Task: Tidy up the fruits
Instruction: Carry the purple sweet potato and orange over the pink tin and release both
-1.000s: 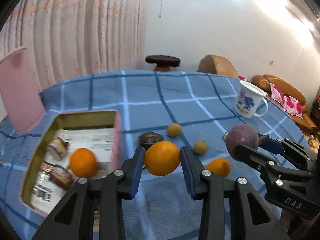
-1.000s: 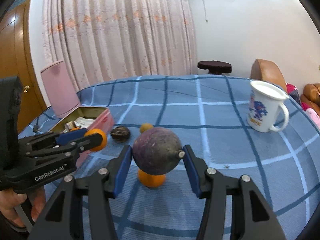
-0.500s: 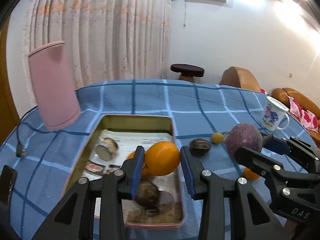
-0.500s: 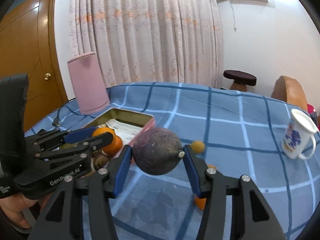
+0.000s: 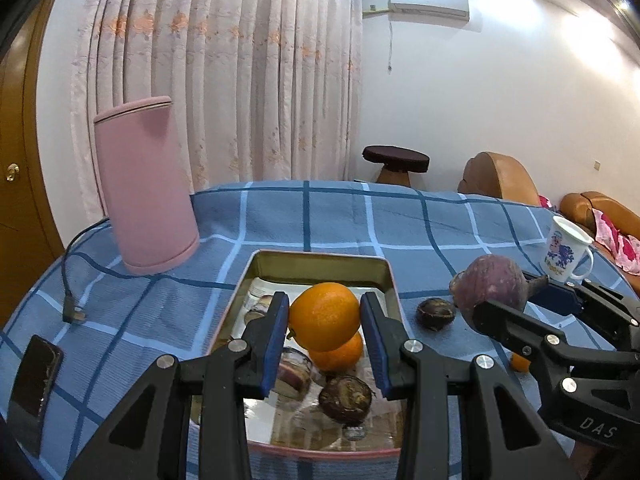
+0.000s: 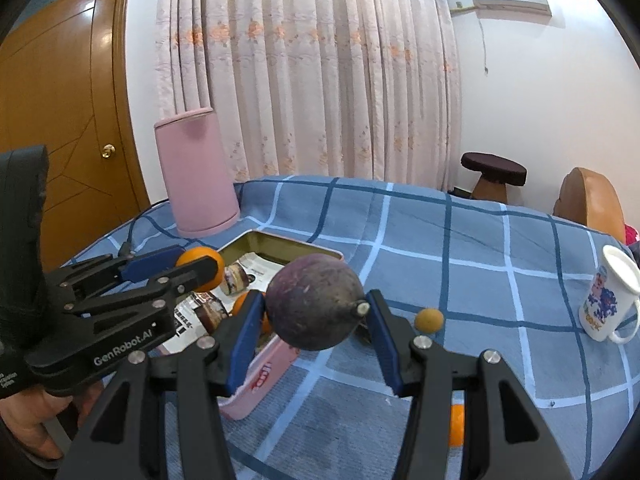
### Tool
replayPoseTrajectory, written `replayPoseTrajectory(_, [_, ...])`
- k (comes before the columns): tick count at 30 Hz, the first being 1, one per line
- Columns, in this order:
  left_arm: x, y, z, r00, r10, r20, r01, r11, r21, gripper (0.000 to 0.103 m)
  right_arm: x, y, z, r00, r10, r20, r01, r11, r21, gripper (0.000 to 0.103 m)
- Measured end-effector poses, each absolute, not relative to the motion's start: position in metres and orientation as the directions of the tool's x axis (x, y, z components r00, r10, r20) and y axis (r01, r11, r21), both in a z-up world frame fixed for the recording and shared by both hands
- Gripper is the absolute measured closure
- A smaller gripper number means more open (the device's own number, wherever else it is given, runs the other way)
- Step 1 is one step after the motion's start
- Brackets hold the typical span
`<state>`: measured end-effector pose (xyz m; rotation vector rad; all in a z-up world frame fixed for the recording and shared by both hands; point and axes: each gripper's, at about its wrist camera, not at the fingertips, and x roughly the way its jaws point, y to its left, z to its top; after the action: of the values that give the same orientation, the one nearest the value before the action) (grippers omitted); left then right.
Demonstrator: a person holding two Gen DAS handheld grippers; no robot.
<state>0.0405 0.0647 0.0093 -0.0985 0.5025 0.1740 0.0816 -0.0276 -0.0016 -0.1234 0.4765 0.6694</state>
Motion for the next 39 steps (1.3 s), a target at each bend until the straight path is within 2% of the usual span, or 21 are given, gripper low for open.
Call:
replayPoseTrajectory(24, [0.042, 0.099, 0.000, 0.839, 0.193, -0.508, -0.256, 0.965, -0.055, 0.064, 0.088, 0.005, -0.005, 0.648, 0.593, -0.477, -0.659, 0.751, 0.039, 0.048])
replayPoseTrajectory(39, [0.042, 0.118, -0.011, 0.820, 0.197, -0.537, -0.278, 0.958, -0.072, 0.064, 0.092, 0.035, -0.029, 0.589, 0.594, -0.548, -0.698, 0.715, 0.026, 0.048])
